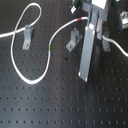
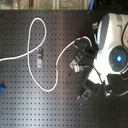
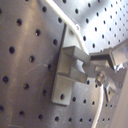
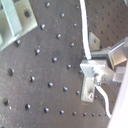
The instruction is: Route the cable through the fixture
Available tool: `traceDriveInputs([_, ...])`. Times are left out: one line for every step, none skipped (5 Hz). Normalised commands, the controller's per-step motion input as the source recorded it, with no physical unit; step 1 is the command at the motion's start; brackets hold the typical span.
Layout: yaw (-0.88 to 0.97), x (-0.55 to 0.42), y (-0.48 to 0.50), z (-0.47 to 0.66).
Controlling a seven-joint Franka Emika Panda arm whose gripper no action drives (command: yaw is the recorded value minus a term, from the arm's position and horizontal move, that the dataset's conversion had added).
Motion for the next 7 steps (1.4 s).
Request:
traceDriveInputs([0.0, -0.208, -0.294, -0.48])
traceDriveInputs([-0.02, -0.216, -0.296, -0.33])
traceDriveInputs([-0.21, -0.205, -0.274, -0.21])
traceDriveInputs([-0.45, -0.156, -0.07, -0.11])
traceDriveInputs([-0.61, -0.167, 0.044, 0.0])
traceDriveInputs([-0.61, -0.187, -0.005, 0.0])
traceDriveInputs([-0.61, -0.178, -0.002, 0.11])
